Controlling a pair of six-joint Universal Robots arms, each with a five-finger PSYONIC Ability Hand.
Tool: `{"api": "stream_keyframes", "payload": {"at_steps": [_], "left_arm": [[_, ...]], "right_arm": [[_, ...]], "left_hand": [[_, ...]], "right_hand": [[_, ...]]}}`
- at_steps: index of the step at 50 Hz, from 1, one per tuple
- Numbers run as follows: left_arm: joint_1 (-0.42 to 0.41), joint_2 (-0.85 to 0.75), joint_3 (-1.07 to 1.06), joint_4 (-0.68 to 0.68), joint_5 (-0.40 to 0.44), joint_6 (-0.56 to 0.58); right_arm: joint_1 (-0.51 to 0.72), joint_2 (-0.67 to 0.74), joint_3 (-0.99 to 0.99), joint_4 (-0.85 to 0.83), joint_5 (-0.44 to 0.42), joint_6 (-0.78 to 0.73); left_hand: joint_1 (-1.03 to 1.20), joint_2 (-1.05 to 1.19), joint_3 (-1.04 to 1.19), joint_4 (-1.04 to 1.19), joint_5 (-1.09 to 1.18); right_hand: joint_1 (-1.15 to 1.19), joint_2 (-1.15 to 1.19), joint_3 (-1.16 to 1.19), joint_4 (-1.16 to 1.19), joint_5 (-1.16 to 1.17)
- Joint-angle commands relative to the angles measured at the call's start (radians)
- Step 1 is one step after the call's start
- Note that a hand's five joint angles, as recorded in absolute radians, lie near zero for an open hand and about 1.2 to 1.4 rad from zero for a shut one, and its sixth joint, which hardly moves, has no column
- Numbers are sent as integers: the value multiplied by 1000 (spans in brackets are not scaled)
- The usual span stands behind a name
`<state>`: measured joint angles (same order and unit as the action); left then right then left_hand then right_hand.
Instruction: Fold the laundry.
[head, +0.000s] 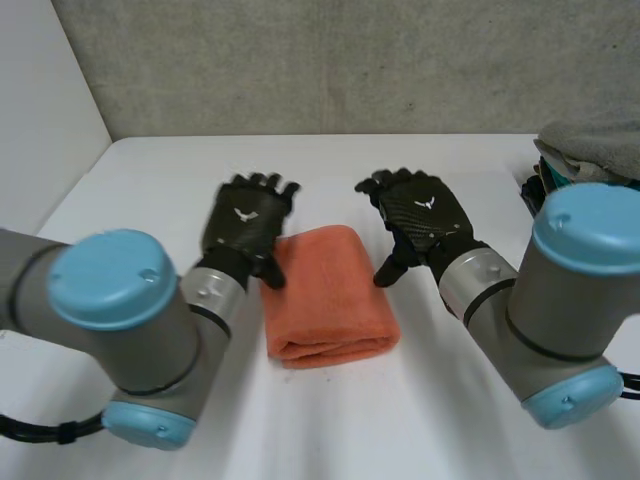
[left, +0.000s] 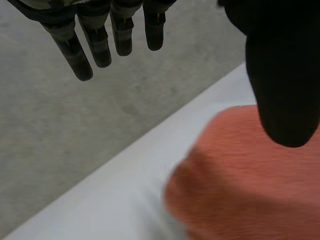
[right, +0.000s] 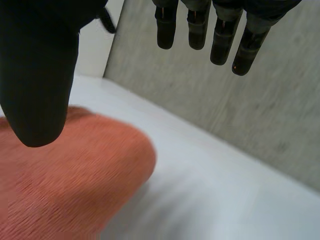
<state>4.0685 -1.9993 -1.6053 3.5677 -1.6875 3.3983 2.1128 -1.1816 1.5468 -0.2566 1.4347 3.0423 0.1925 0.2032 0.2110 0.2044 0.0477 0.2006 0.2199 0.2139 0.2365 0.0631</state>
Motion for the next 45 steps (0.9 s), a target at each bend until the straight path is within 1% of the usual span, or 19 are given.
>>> {"api": "stream_keyframes", "payload": {"at_steps": [1, 7, 10, 13, 15, 17, 19, 23, 25, 26, 28, 29, 32, 33, 36, 37, 41, 43, 45], "left_arm": [[-31, -122, 65, -101, 6, -4], [-30, -202, 136, -262, 3, 21], [-14, -223, 157, -312, 3, 45], [-3, -220, 160, -323, 6, 52], [-2, -214, 162, -323, 12, 53], [-3, -202, 166, -323, 14, 55], [-3, -159, 179, -325, 20, 55], [-2, -73, 200, -325, 31, 50], [-2, -39, 209, -326, 55, 52], [0, -3, 217, -328, 95, 52], [1, 36, 220, -331, 147, 49], [6, 75, 217, -337, 204, 47], [12, 129, 202, -349, 307, 45], [15, 157, 193, -365, 374, 44], [23, 188, 173, -392, 471, 44], [32, 203, 166, -412, 526, 42], [58, 226, 157, -449, 614, 39], [64, 229, 157, -455, 628, 36], [70, 229, 157, -455, 628, 38]], "right_arm": [[6, 181, -192, 216, -29, 7], [12, 303, -312, 309, -34, -10], [9, 371, -379, 394, -33, -43], [12, 415, -424, 468, -20, -98], [13, 409, -429, 480, -17, -126], [13, 373, -426, 465, -4, -138], [13, 340, -413, 444, 4, -138], [7, 245, -340, 340, 10, -137], [6, 182, -272, 260, 13, -146], [9, 160, -246, 234, 13, -148], [16, 104, -168, 163, 13, -152], [18, 87, -143, 140, 15, -155], [19, 34, -43, 74, 6, -160], [21, 27, -18, 63, 1, -165], [29, 14, 66, 27, 0, -197], [35, 16, 84, 17, -2, -206], [91, 31, 145, -38, 3, -270], [108, 46, 157, -70, 4, -292], [124, 92, 162, -111, 7, -310]], "left_hand": [[15, 4, -3, 3, -15], [12, 2, -6, 0, -18], [9, -1, -9, -3, -20], [3, -7, -15, -8, -26], [3, -7, -15, -8, -26], [6, -4, -12, -6, -23], [3, -7, -15, -8, -26], [9, -1, -9, -3, -20], [12, 2, -6, 0, -18], [12, 2, -6, 0, -18], [9, -1, -9, -3, -20], [9, -1, -9, -3, -20], [3, -7, -15, -8, -26], [3, -7, -15, -8, -26], [3, -7, -15, -8, -26], [1, -10, -18, -11, -29], [-2, -13, -21, -14, -32], [-2, -13, -21, -14, -32], [0, -10, -18, -11, -29]], "right_hand": [[-26, -45, -39, -62, -63], [-26, -45, -39, -62, -63], [-26, -45, -39, -62, -63], [-26, -45, -39, -62, -63], [-26, -45, -39, -62, -63], [-26, -45, -39, -62, -63], [-26, -45, -39, -62, -63], [-26, -45, -39, -62, -63], [-26, -45, -39, -62, -63], [-26, -45, -39, -62, -63], [-26, -45, -39, -62, -63], [-26, -45, -39, -62, -63], [-26, -45, -39, -62, -63], [-26, -45, -39, -62, -63], [-26, -45, -39, -62, -63], [-26, -45, -39, -62, -63], [-26, -45, -39, -62, -63], [-26, -45, -39, -62, -63], [-26, -45, -39, -62, -63]]}}
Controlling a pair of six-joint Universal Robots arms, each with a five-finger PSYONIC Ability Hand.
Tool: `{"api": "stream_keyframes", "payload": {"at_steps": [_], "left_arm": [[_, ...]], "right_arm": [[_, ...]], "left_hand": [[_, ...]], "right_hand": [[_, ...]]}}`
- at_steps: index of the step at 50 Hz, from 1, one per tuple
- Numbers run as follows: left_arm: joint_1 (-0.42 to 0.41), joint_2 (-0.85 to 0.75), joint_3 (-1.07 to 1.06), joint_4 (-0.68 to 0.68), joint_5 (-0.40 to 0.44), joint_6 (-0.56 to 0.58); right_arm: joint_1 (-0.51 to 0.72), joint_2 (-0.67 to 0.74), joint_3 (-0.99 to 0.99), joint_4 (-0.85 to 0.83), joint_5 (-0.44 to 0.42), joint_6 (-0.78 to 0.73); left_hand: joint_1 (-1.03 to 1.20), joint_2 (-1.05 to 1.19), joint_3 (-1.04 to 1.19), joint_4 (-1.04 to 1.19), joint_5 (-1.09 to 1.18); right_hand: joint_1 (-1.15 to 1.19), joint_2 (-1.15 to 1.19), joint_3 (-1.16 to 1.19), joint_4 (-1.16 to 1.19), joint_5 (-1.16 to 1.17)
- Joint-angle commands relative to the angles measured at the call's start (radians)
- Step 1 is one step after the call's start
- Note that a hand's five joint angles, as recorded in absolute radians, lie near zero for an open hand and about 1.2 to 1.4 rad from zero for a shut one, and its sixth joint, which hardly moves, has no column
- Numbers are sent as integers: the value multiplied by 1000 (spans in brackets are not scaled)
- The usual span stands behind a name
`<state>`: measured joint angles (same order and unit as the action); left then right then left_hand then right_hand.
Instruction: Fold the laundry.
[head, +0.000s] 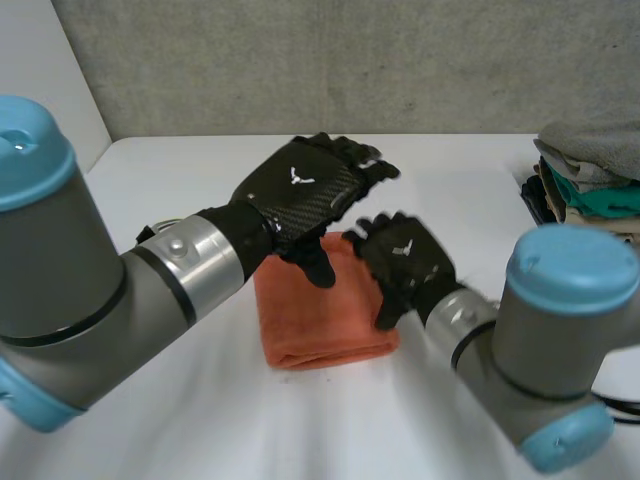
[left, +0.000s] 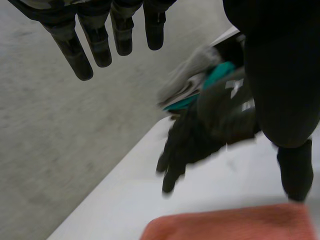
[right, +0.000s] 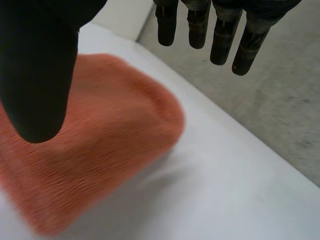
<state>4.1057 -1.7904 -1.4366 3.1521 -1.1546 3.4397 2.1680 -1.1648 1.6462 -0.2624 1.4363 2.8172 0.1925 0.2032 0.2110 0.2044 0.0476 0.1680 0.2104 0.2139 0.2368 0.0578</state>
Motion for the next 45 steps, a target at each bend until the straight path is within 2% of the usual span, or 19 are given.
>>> {"api": "stream_keyframes", "payload": {"at_steps": [1, 14, 17, 22, 29, 32, 36, 38, 45], "left_arm": [[35, 20, -11, -40, 95, -4], [39, 19, -13, -35, 95, -4], [39, 19, -13, -35, 95, -5], [41, 19, -14, -35, 95, -5], [41, 19, -14, -35, 93, -5], [44, 19, -14, -35, 93, -5], [47, 19, -14, -35, 93, -5], [48, 19, -13, -35, 93, -5], [73, 22, -11, -33, 92, -5]], "right_arm": [[73, 89, 61, -118, 7, -88], [104, 266, -52, -199, 13, -140], [105, 270, -74, -199, 12, -142], [105, 296, -132, -198, 10, -140], [104, 330, -181, -196, 12, -140], [104, 339, -197, -196, 4, -136], [104, 343, -212, -196, 4, -133], [104, 338, -213, -195, 10, -130], [49, 298, -203, -184, 10, -143]], "left_hand": [[0, -10, -18, -11, -29], [0, -10, -18, -11, -29], [0, -10, -18, -11, -29], [0, -10, -18, -11, -29], [0, -10, -18, -11, -29], [0, -10, -18, -11, -29], [3, -7, -15, -9, -26], [3, -7, -15, -8, -26], [6, -4, -12, -6, -23]], "right_hand": [[7, -36, -39, -62, -58], [7, -36, -39, -62, -58], [143, 100, 97, 74, 78], [541, 499, 496, 473, 477], [598, 556, 552, 529, 534], [736, 693, 690, 667, 671], [1014, 972, 969, 946, 950], [1226, 1183, 1180, 1157, 1161], [1228, 1186, 1182, 1159, 1164]]}}
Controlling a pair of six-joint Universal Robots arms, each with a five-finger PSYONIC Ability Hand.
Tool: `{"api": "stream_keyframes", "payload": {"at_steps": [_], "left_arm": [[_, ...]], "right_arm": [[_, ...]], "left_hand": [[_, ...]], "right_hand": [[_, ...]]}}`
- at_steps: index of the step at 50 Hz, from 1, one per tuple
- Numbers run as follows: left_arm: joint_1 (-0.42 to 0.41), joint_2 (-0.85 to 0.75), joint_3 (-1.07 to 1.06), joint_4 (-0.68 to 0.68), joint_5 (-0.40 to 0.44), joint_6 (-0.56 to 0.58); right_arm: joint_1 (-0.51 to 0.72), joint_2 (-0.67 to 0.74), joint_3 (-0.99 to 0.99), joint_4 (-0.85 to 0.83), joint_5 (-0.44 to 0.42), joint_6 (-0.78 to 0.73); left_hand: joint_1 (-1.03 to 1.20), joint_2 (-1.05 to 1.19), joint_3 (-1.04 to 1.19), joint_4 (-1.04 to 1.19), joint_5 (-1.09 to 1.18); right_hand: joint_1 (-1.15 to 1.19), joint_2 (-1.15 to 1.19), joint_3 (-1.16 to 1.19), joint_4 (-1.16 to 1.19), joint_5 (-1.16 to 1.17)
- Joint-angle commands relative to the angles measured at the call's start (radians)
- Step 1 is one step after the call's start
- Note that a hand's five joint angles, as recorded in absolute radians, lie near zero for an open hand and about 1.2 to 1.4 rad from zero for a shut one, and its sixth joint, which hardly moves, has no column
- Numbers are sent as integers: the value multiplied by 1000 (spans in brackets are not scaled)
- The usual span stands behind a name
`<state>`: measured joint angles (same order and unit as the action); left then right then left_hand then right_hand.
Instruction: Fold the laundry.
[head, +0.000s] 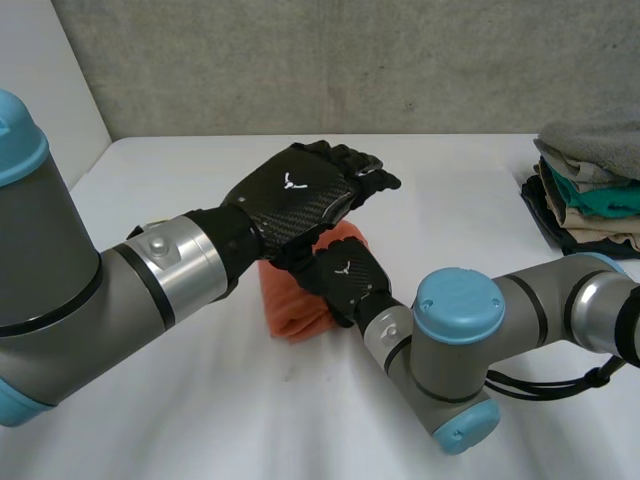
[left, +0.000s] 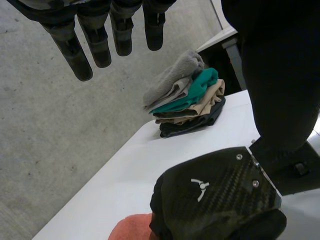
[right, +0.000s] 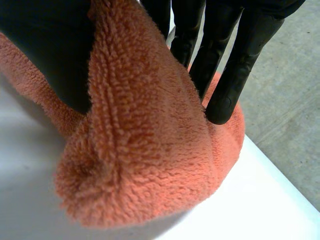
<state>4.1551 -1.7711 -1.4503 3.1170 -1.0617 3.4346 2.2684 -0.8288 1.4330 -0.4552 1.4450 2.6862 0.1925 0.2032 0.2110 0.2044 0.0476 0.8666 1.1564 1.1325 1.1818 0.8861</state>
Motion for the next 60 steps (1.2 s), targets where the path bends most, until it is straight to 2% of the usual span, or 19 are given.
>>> {"api": "stream_keyframes", "payload": {"at_steps": [1, 7, 13, 18, 24, 31, 34, 41, 47, 53, 56, 60], "left_arm": [[26, 2, 4, 0, -1, 0], [63, 28, 4, 2, -14, -18], [99, 47, 13, 11, -23, -66], [120, 50, 13, 38, -23, -109], [122, 50, 11, 46, -24, -130], [119, 51, 8, 46, -24, -132], [117, 51, 5, 46, -24, -132], [112, 51, 1, 46, -24, -132], [111, 48, -4, 46, -24, -130], [109, 41, -5, 46, -40, -132], [106, 38, -7, 48, -53, -132], [105, 36, -12, 49, -55, -132]], "right_arm": [[-72, -46, 13, 10, -1, -12], [-177, -79, -2, 12, -31, -25], [-260, -113, -97, -2, -152, -52], [-314, -130, -264, -7, -192, -46], [-423, -133, -479, -17, -182, -37], [-607, -78, -693, -30, -205, 82], [-703, -34, -744, -42, -257, 159], [-852, 40, -683, -122, -386, 221], [-981, 82, -530, -178, -494, 270], [-1072, 76, -373, -186, -652, 273], [-1096, 59, -330, -188, -701, 271], [-1113, 34, -324, -188, -715, 277]], "left_hand": [[6, -4, -12, -6, -23], [9, -1, -9, -3, -20], [12, 1, -6, 0, -17], [9, -1, -9, -3, -20], [15, 4, -3, 3, -15], [15, 4, -3, 3, -15], [15, 4, -3, 3, -15], [15, 4, -3, 3, -15], [15, 4, -3, 3, -15], [15, 4, -3, 3, -15], [15, 4, -3, 3, -15], [15, 4, -3, 3, -15]], "right_hand": [[530, 240, 264, 214, 336], [530, 240, 264, 214, 336], [530, 240, 264, 214, 336], [530, 240, 264, 214, 336], [530, 240, 264, 214, 336], [530, 240, 264, 214, 336], [530, 240, 264, 214, 336], [530, 240, 264, 214, 336], [530, 240, 264, 214, 336], [530, 240, 264, 214, 336], [530, 240, 264, 214, 336], [530, 240, 264, 214, 336]]}}
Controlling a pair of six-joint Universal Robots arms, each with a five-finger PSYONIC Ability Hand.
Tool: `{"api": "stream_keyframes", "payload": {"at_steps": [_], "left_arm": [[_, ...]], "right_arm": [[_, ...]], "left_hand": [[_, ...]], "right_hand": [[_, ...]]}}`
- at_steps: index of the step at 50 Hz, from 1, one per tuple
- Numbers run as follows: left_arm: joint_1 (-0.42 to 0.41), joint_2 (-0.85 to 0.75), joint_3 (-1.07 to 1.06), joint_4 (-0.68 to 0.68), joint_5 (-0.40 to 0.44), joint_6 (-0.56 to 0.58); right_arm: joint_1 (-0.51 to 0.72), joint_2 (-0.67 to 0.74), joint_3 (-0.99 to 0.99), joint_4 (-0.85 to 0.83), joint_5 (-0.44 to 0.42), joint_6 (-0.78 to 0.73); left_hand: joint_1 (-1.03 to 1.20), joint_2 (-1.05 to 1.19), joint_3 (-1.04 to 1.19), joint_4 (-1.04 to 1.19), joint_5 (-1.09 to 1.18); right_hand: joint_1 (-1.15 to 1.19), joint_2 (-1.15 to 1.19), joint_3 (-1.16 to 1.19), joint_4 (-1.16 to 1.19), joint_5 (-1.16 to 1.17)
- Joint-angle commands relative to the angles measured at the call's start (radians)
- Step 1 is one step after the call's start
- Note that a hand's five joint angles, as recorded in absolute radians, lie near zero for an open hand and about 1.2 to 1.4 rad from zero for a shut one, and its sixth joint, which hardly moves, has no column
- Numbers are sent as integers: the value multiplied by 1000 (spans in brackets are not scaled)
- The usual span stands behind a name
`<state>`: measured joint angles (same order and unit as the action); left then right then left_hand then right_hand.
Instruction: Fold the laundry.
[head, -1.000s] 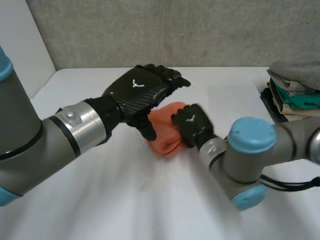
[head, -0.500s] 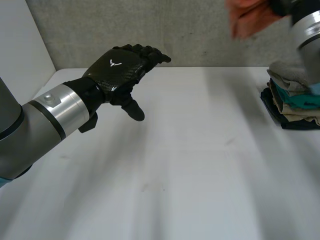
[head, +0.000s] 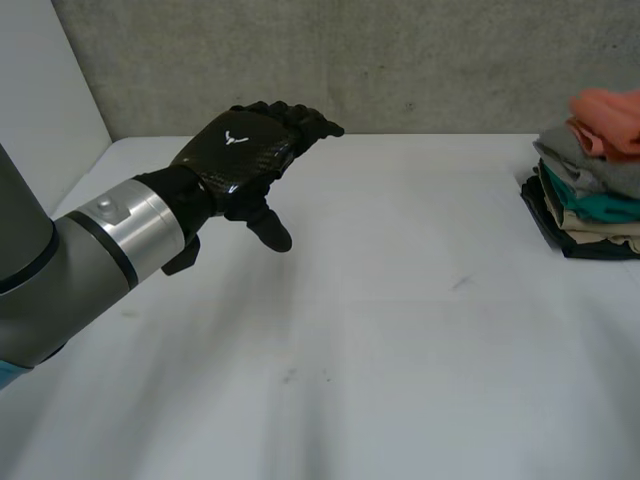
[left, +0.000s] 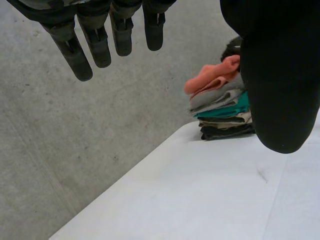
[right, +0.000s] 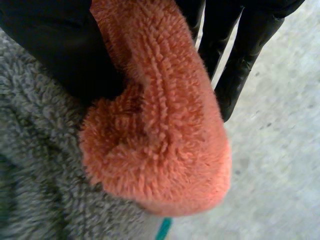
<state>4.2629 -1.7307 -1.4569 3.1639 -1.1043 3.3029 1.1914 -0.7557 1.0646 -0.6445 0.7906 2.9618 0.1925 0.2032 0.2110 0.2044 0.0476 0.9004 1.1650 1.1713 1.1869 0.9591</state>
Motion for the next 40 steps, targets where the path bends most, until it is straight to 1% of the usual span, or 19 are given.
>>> {"api": "stream_keyframes", "payload": {"at_steps": [1, 6, 10, 11, 12, 13, 14, 15, 17, 21, 22, 26, 29, 33, 34, 35, 36, 37, 40], "left_arm": [[-6, -4, -5, 2, -14, 0], [-14, -4, -5, 2, -14, 0], [-14, -4, -5, 2, -14, 0], [-14, -4, -5, 2, -14, 0], [-15, -3, -6, 2, -14, 0], [-14, -3, -6, 2, -14, -2], [-15, -3, -6, 2, -14, 0], [-17, -3, -5, 2, -14, -2], [-17, -1, -5, 2, -14, -2], [-17, 2, -5, 2, -14, -2], [-17, 3, -5, 2, -14, -2], [-18, 2, -5, 2, -14, -2], [-18, 0, -5, 2, -14, -2], [-17, 2, -5, 2, -16, -3], [-17, 3, -3, 2, -14, -3], [-17, 8, -3, 2, -16, -5], [-17, 8, -2, 2, -16, -5], [-17, 8, -2, 2, -16, -5], [-15, 13, 0, 2, -16, -5]], "right_arm": [[-38, -42, 43, 2, -62, 2], [-44, -54, 28, 0, -70, 34], [-45, -25, 9, -3, -85, 57], [-47, -11, 9, -3, -80, 54], [-50, -10, 12, 0, -74, 54], [-53, -11, 20, 5, -71, 51], [-61, -17, 29, 12, -67, 49], [-78, -34, 44, 22, -60, 49], [-94, -65, 66, 32, -53, 56], [-130, -203, 136, 100, -13, 71], [-140, -258, 165, 132, 1, 77], [-177, -344, 234, 198, 13, 77], [-205, -379, 270, 227, 18, 79], [-288, -448, 320, 276, 30, 77], [-338, -468, 334, 295, 42, 76], [-357, -473, 334, 301, 51, 72], [-374, -472, 331, 308, 67, 65], [-416, -471, 318, 325, 117, 60], [-449, -467, 270, 345, 240, 43]], "left_hand": [[15, 4, -3, 3, -15], [15, 4, -3, 3, -15], [9, -1, -9, -3, -20], [9, -1, -9, -3, -20], [9, -1, -9, -3, -20], [9, -1, -9, -3, -20], [9, -1, -9, -3, -20], [9, -1, -9, -3, -20], [9, -1, -9, -3, -20], [9, -1, -9, -3, -20], [9, -1, -9, -3, -20], [9, -1, -9, -3, -20], [9, -1, -9, -3, -20], [9, -1, -9, -3, -20], [9, -1, -9, -3, -20], [9, -1, -9, -3, -20], [9, -1, -9, -3, -20], [9, -1, -9, -3, -20], [6, -4, -12, -6, -23]], "right_hand": [[496, 231, 225, 209, 263], [496, 231, 225, 209, 263], [496, 231, 225, 209, 263], [404, 139, 133, 117, 171], [130, -135, -141, -157, -103], [-193, -457, -464, -479, -426], [-652, -917, -923, -939, -885], [-726, -990, -997, -1012, -959], [-726, -990, -997, -1012, -959], [-726, -990, -997, -1012, -959], [-726, -990, -997, -1012, -959], [-726, -990, -997, -1012, -959], [-726, -990, -997, -1012, -959], [-726, -990, -997, -1012, -959], [-726, -990, -997, -1012, -959], [-726, -990, -997, -1012, -959], [-726, -990, -997, -1012, -959], [-726, -990, -997, -1012, -959], [-726, -990, -997, -1012, -959]]}}
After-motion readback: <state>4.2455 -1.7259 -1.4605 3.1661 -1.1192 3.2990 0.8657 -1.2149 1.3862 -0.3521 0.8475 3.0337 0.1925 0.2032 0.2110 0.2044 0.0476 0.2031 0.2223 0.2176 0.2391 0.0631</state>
